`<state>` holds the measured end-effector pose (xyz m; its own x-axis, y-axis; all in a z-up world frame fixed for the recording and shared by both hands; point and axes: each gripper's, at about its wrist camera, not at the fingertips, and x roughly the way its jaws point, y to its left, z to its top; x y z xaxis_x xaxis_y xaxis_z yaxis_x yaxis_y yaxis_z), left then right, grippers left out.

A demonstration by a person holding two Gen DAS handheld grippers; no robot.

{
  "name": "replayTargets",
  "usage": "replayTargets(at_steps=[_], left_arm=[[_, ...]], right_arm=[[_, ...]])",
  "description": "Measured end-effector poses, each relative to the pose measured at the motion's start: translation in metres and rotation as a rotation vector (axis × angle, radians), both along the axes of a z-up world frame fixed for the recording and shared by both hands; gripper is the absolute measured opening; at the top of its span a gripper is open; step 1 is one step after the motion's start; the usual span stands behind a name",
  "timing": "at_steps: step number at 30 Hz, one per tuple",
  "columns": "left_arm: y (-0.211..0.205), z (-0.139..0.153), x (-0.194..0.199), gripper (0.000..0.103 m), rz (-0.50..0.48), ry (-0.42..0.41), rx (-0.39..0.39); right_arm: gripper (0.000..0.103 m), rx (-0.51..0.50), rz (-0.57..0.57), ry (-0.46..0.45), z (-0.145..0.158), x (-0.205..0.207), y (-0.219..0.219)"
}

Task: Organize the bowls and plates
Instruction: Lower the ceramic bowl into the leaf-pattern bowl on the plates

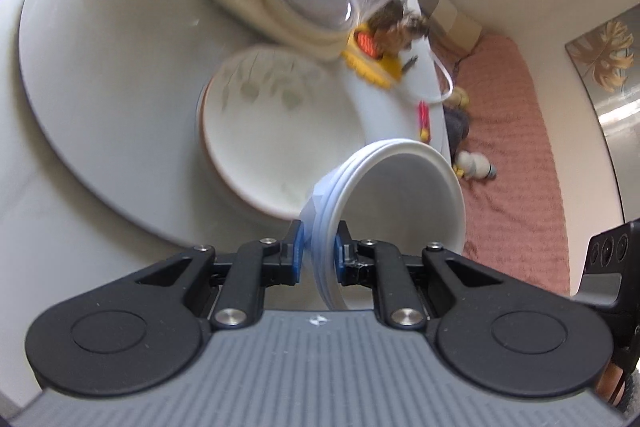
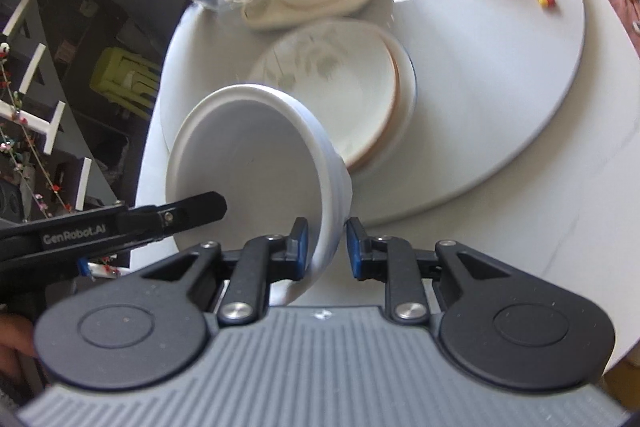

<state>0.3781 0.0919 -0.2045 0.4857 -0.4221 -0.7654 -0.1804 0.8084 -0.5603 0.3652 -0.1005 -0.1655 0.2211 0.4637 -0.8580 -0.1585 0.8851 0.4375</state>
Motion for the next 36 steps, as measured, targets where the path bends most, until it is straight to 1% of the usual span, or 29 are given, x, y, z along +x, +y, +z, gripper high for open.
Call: replayTargets(at_steps=[4, 7, 9, 16, 21, 23, 27, 30, 33, 36], left_arm=[[0.003, 0.007, 0.023, 0.018, 0.021, -0.023, 0.005], [0.007, 0.003, 0.041, 0.018, 0.027, -0.019, 0.013], [0.009, -0.005, 0.054, 0.018, 0.033, -0.012, 0.019], [0.013, -0.036, 0.080, 0.018, 0.067, 0.031, 0.051], [0.013, -0.049, 0.090, 0.018, 0.077, 0.050, 0.059], [0.010, -0.052, 0.093, 0.018, 0.076, 0.053, 0.074], [0.008, -0.057, 0.097, 0.018, 0.076, 0.053, 0.084], [0.009, -0.058, 0.099, 0.018, 0.085, 0.055, 0.077], [0.007, -0.057, 0.100, 0.018, 0.077, 0.055, 0.097], [0.009, -0.054, 0.099, 0.018, 0.086, 0.061, 0.135]], right_arm=[[0.024, -0.018, 0.007, -0.024, 0.006, 0.029, 0.006], [0.024, -0.022, 0.006, -0.028, 0.004, 0.050, 0.010], [0.024, -0.025, 0.007, -0.024, -0.002, 0.061, 0.014], [0.024, -0.045, 0.043, 0.022, -0.024, 0.087, 0.027], [0.024, -0.049, 0.050, 0.045, -0.036, 0.097, 0.029], [0.024, -0.050, 0.052, 0.047, -0.040, 0.100, 0.029], [0.024, -0.062, 0.053, 0.053, -0.047, 0.104, 0.030], [0.024, -0.067, 0.058, 0.055, -0.050, 0.105, 0.030], [0.025, -0.068, 0.058, 0.055, -0.052, 0.105, 0.030], [0.026, -0.128, 0.072, 0.016, -0.050, 0.102, 0.034]])
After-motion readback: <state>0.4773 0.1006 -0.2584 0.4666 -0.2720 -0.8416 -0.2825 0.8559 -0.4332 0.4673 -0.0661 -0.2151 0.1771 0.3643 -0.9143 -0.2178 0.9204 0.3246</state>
